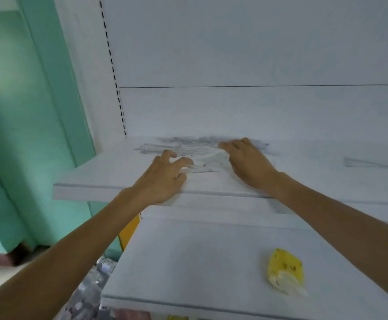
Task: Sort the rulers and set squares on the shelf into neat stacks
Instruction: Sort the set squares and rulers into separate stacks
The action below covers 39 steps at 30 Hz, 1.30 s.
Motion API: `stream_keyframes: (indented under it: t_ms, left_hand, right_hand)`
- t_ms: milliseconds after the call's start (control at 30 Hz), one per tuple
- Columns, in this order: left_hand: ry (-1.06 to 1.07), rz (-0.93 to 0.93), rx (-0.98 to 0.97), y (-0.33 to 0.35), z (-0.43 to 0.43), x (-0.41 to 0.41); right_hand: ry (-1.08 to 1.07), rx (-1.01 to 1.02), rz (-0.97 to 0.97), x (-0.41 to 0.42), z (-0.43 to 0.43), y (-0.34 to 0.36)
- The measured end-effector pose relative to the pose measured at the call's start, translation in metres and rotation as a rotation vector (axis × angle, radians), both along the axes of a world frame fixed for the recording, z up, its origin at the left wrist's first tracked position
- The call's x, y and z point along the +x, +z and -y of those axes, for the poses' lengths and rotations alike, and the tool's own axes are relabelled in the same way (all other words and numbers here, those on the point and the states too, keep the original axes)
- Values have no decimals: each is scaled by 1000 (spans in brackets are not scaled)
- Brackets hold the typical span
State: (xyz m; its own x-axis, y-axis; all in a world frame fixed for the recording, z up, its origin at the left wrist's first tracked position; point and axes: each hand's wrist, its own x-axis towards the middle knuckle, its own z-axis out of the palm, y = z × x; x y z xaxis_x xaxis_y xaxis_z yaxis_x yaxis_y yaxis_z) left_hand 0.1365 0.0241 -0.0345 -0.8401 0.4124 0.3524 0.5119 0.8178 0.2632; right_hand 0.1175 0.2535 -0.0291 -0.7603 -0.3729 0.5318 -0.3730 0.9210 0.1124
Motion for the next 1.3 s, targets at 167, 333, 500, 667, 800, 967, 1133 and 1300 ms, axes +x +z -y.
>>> stream_keyframes:
  t_ms: [167, 333, 500, 667, 800, 967, 1133, 1300]
  left_hand:
    - [-140, 127, 204, 10, -61, -17]
    - [-257, 121, 176, 13, -141, -26]
    - [-323, 80, 193, 14, -233, -30]
    - [-311, 109, 209, 6, -328, -29]
    - [-276, 83, 189, 7, -386, -28]
    - [-234, 61, 202, 5, -432, -28]
    - [-217, 55, 242, 5, -454, -28]
    - [-210, 53, 279, 1, -460, -30]
  right_hand:
    - [-133, -105, 22, 22, -68, 2]
    - [-215, -225, 2, 43, -153, -1]
    - [-290, -267, 22, 59, -244, -3]
    - [-339, -285, 29, 69, -347, -1]
    - [-344, -329, 58, 68, -419, 4]
    - [-348, -337, 49, 60, -479, 11]
    - [-365, -346, 66, 48, -507, 9]
    - [-322, -290, 162, 42, -509, -3]
